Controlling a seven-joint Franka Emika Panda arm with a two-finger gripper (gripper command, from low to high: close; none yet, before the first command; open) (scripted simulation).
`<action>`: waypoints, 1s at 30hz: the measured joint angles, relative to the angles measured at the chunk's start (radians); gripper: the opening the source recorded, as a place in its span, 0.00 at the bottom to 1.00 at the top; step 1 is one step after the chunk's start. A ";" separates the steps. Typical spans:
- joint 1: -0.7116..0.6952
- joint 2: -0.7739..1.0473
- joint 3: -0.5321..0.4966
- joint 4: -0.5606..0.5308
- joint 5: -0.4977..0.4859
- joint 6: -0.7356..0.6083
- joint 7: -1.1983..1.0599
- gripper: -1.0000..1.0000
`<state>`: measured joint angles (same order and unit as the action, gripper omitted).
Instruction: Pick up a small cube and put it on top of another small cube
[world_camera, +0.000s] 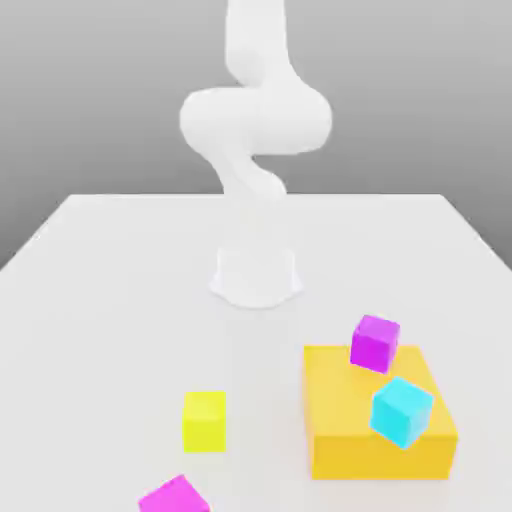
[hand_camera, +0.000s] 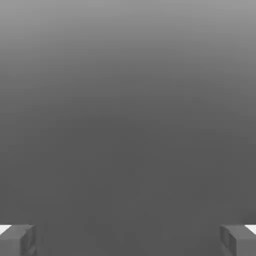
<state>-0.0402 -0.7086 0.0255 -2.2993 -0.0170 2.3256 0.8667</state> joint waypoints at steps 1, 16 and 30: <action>-0.017 0.039 0.010 0.000 -0.008 0.011 0.029 0.50; -0.177 0.588 0.085 0.005 -0.128 0.163 0.441 0.50; -0.219 1.077 0.062 0.011 -0.058 0.337 0.675 0.50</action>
<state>-0.2592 0.3683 0.0878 -2.2883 -0.0751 2.6621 1.5416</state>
